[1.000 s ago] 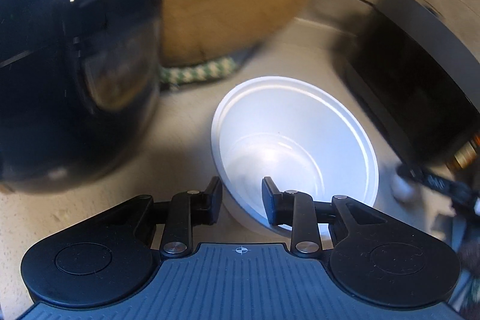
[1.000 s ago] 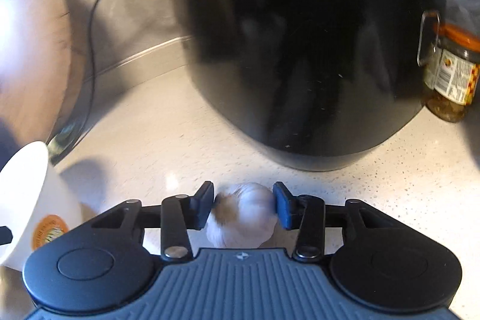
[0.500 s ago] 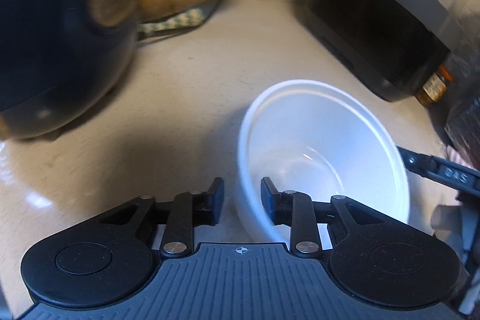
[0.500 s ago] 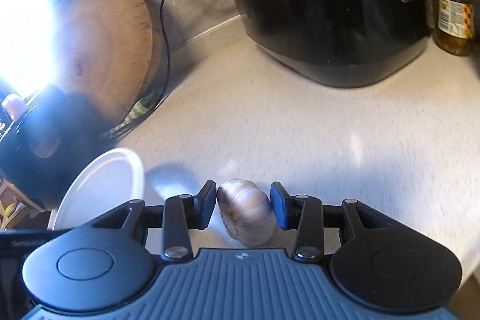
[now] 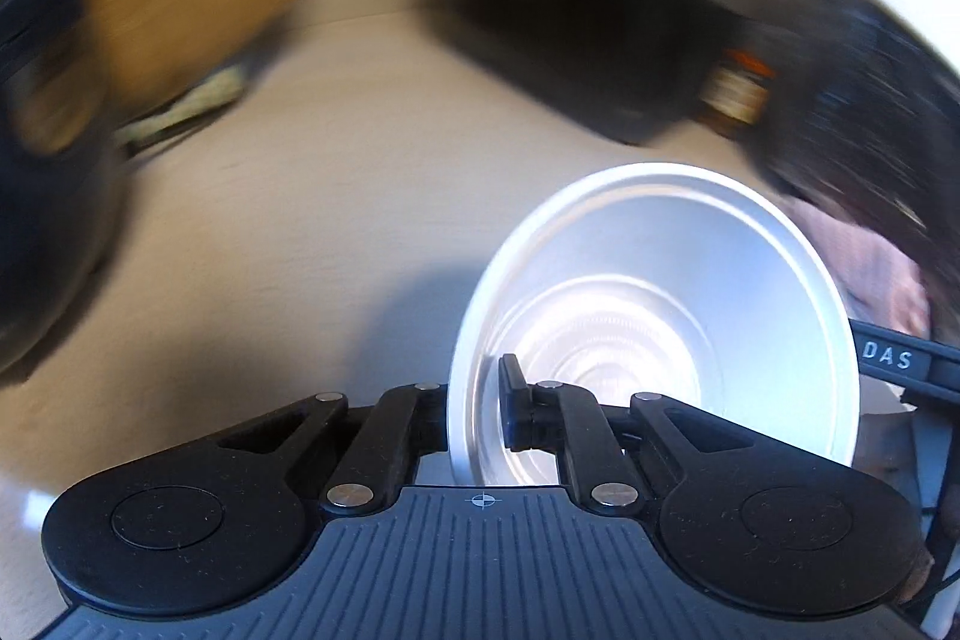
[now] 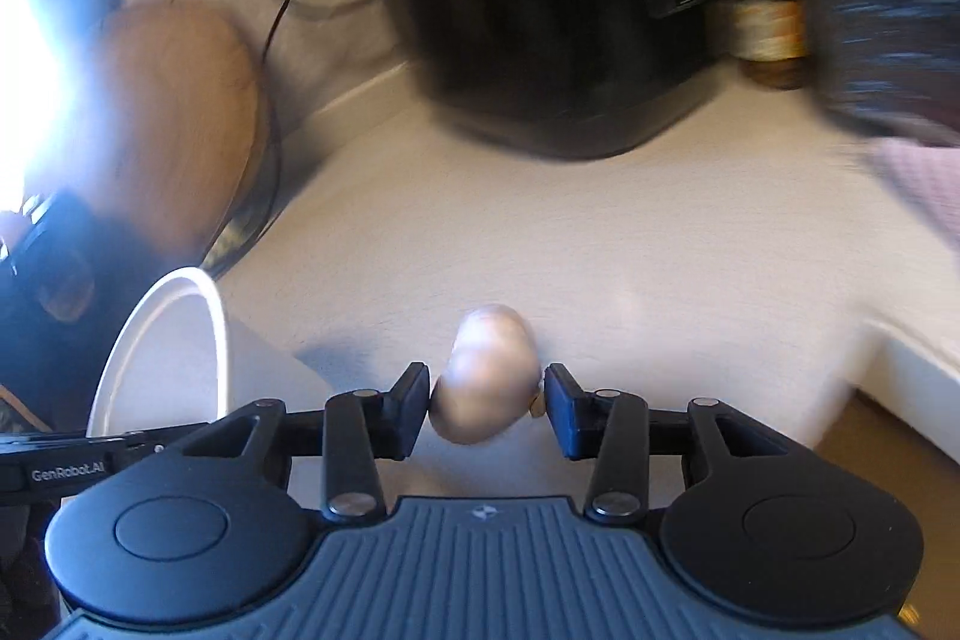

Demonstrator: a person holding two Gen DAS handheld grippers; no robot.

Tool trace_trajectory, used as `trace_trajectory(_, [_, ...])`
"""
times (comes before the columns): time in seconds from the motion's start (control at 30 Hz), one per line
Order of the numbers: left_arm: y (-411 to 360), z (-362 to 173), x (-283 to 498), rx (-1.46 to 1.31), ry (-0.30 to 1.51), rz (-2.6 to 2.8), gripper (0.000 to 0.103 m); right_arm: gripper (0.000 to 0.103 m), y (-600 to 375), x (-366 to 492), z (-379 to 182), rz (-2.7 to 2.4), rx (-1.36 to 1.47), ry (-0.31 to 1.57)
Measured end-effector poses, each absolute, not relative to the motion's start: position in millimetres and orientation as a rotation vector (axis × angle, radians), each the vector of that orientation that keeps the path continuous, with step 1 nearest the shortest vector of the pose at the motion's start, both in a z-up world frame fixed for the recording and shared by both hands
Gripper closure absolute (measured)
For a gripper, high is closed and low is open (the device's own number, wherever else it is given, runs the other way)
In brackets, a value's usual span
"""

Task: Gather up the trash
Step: 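Carry the white bowl and garlic bulb down to the trash bin with both grippers, then open the left gripper to drop the bowl while the right gripper releases the garlic into the bin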

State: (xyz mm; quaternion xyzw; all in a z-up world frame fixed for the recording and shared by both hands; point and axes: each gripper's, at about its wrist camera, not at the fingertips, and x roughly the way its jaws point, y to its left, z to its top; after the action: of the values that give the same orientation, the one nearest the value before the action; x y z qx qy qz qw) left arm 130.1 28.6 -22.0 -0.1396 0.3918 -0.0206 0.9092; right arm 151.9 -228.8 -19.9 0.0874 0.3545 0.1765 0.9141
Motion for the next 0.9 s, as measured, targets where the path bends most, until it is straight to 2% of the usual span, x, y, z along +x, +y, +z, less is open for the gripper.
trace_trajectory(0.2, [-64.8, -17.9, 123.9, -0.163, 0.810, -0.394, 0.091, 0.062, -327.9, 52.9, -21.2, 0.037, 0.229, 0.736])
trace_trajectory(0.43, [-155.6, -52.1, 128.8, -0.037, 0.906, -0.578, 0.091, 0.066, -410.2, -5.5, -79.4, -0.138, 0.445, 0.840])
trace_trajectory(0.47, [-165.7, -60.5, 130.9, -0.013, 0.924, -0.576, 0.091, 0.071, -417.6, -5.8, -90.0, -0.150, 0.465, 0.853])
trace_trajectory(0.5, [-175.3, -70.8, 133.9, 0.009, 0.951, -0.573, 0.090, 0.098, -423.8, -5.3, -100.6, -0.164, 0.473, 0.871])
trace_trajectory(0.53, [-183.7, -84.4, 137.7, 0.022, 0.989, -0.571, 0.090, 0.101, -427.3, -4.2, -110.8, -0.172, 0.481, 0.889])
trace_trajectory(0.57, [-184.3, -102.9, 140.7, 0.020, 1.031, -0.571, 0.087, 0.101, -433.9, -4.3, -120.4, -0.173, 0.493, 0.898])
trace_trajectory(0.7, [-198.4, -164.4, 153.3, -0.042, 1.159, -0.535, 0.066, 0.101, -453.8, -0.9, -158.9, -0.139, 0.506, 0.968])
trace_trajectory(0.77, [-198.9, -180.4, 156.9, -0.074, 1.187, -0.481, 0.066, 0.101, -461.5, 3.9, -176.3, -0.106, 0.501, 1.005])
trace_trajectory(0.9, [-194.7, -180.4, 154.0, -0.073, 1.171, -0.419, 0.066, 0.100, -474.0, 13.5, -201.9, -0.060, 0.526, 1.078])
